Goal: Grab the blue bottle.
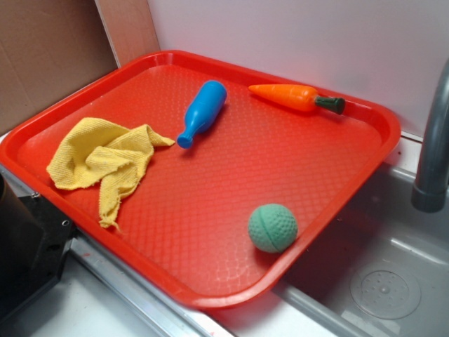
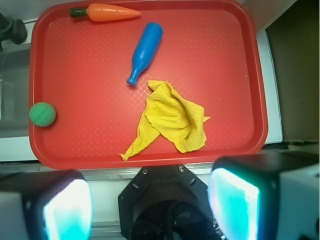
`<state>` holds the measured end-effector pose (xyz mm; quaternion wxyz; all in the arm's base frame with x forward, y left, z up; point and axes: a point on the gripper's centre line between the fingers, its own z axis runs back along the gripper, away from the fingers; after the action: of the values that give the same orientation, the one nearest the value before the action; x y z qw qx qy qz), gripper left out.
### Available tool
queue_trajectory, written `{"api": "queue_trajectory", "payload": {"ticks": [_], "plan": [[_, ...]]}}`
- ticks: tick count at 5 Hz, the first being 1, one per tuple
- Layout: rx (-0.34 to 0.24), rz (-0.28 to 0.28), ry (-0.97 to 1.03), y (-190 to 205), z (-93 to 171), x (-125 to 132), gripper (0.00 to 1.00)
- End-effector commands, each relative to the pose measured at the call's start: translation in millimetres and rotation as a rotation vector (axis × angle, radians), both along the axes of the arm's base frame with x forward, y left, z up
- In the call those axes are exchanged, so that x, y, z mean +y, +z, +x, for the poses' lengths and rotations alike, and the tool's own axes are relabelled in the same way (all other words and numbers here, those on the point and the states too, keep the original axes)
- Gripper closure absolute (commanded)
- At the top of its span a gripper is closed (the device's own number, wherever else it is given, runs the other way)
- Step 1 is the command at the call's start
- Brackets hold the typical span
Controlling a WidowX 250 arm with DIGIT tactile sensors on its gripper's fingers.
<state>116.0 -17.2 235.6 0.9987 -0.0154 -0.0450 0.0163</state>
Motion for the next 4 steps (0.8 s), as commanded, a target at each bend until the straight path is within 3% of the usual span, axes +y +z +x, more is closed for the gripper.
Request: {"api": "queue_trajectory", "payload": {"ticks": [1, 3, 4], "plan": [[0.0, 0.0, 0.0, 0.0, 0.0, 0.0, 0.0], [-0.046, -0.096, 0.246, -16.7, 30.0, 5.6, 0.0], [-0.066, -0.089, 0.398, -31.9, 47.9, 10.6, 0.0]]}}
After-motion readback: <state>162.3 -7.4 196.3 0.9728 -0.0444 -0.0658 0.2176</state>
